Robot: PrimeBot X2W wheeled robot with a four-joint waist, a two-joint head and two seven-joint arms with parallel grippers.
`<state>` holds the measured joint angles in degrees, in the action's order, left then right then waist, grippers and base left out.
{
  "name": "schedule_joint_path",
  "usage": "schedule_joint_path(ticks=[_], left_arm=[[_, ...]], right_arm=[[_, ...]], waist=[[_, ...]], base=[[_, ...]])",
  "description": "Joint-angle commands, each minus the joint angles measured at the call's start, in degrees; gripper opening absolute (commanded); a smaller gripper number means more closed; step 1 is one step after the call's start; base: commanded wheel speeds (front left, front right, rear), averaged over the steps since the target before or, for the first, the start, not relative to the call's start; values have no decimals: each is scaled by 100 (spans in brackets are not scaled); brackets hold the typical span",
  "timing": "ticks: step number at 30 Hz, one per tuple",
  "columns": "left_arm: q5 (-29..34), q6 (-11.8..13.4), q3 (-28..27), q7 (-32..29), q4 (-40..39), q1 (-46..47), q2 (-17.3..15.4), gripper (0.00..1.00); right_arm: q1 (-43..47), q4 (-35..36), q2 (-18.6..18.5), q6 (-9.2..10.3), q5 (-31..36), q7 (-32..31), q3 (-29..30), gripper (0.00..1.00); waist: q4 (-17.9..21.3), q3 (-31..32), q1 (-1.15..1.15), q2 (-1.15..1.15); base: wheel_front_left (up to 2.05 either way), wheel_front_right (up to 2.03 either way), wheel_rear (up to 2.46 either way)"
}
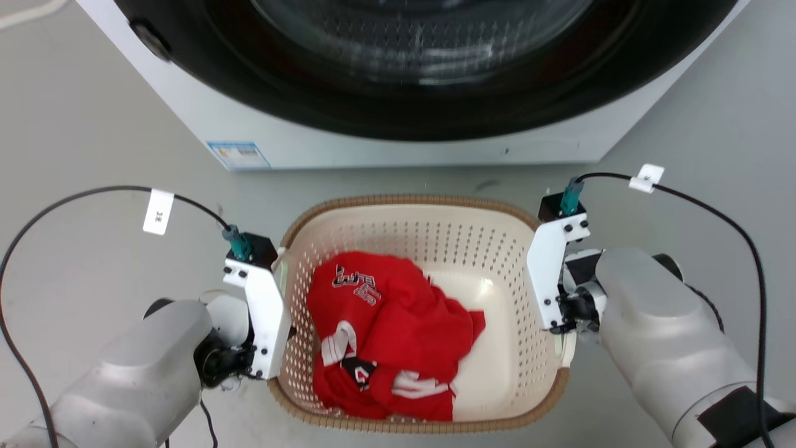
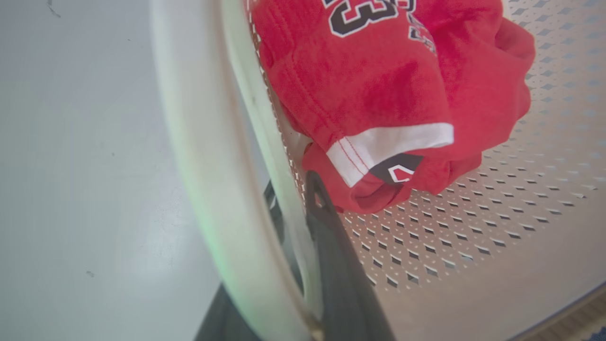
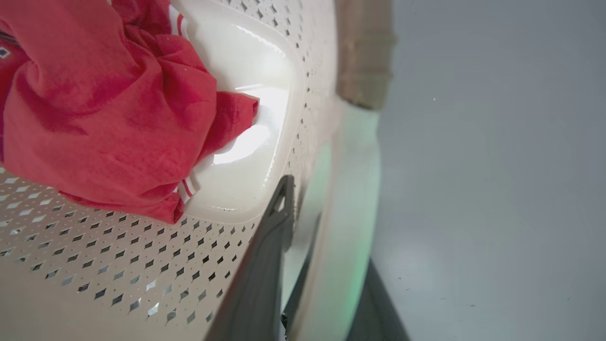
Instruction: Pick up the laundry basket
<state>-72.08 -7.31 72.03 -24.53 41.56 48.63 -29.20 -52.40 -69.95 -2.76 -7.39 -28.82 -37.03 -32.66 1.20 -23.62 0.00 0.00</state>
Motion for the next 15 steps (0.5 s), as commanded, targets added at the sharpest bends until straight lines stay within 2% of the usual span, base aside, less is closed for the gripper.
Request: schedule_joint_path(ticks=[1,9,15], left_arm=[[-67,-27,29,-79,-46,-80,-64,0],[-873,-26,13,-765,52,-568,-211,0],[-999,-20,60,-1065,27,-831,-304,0]], right_arm=[[118,58,-21,-18,-35,-162,-127,0],[607,236,-34,-18,-474,-884,-569,0],[889,359,-34,-23,-830,-1231,-759,0]], waist=[[6,679,0,0],[56,1727,0,0],[109,2211,0,0]], base=[[0,0,0],[0,0,0],[0,0,0]])
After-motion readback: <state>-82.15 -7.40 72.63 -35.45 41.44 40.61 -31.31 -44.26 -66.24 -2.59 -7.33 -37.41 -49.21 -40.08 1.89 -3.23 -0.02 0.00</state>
